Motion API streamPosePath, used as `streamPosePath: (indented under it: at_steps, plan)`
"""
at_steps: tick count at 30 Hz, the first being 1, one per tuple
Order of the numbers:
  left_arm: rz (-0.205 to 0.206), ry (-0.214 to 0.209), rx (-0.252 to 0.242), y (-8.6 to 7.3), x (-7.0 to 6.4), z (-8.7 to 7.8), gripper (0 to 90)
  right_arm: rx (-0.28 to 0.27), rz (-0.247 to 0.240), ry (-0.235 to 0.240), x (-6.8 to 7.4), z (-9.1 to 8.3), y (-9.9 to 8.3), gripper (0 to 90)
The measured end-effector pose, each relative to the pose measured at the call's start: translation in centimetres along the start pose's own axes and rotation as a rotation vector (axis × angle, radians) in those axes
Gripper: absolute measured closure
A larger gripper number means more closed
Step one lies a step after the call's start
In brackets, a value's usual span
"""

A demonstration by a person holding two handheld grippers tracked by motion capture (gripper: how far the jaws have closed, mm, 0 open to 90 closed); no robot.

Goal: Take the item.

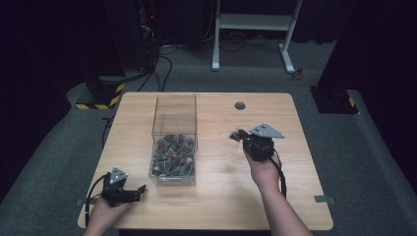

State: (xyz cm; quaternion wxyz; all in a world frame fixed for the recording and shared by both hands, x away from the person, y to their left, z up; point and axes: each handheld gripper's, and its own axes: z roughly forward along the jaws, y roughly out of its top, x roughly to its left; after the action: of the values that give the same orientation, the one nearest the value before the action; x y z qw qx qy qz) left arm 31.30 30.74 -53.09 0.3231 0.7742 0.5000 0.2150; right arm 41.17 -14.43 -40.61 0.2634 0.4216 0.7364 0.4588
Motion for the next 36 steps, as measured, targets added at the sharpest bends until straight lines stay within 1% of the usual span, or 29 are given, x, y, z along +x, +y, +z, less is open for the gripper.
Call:
streamPosePath:
  at_steps: [8,11,12,13,19,22,28,36]
  plan:
    - [0.0,0.0,0.0,0.0,0.0,0.0,3.8,0.004,0.012,-0.03,-1.2,0.4,0.2,90.0]
    - [0.0,0.0,0.0,0.0,0.0,0.0,3.8,0.008,0.009,-0.039,-1.5,0.5,0.5,90.0]
    - [0.0,0.0,0.0,0.0,0.0,0.0,3.8,0.011,0.018,-0.041,-1.5,0.6,0.6,90.0]
    - [0.0,0.0,0.0,0.0,0.0,0.0,3.8,0.008,0.009,-0.044,-1.6,0.7,0.7,90.0]
    - [0.001,-0.001,0.0,0.0,0.0,0.0,3.8,0.012,0.008,-0.065,-2.2,0.9,1.2,90.0]
    - [0.002,-0.002,0.001,0.0,0.0,0.0,3.8,0.021,0.016,-0.075,-2.4,1.1,1.1,90.0]
    - [0.002,-0.002,0.001,0.0,0.0,0.0,3.8,0.04,0.014,-0.092,-2.9,1.7,1.0,90.0]
    - [-0.002,-0.007,0.0,0.0,0.0,0.0,3.8,0.063,0.016,-0.101,-3.2,2.4,0.6,90.0]
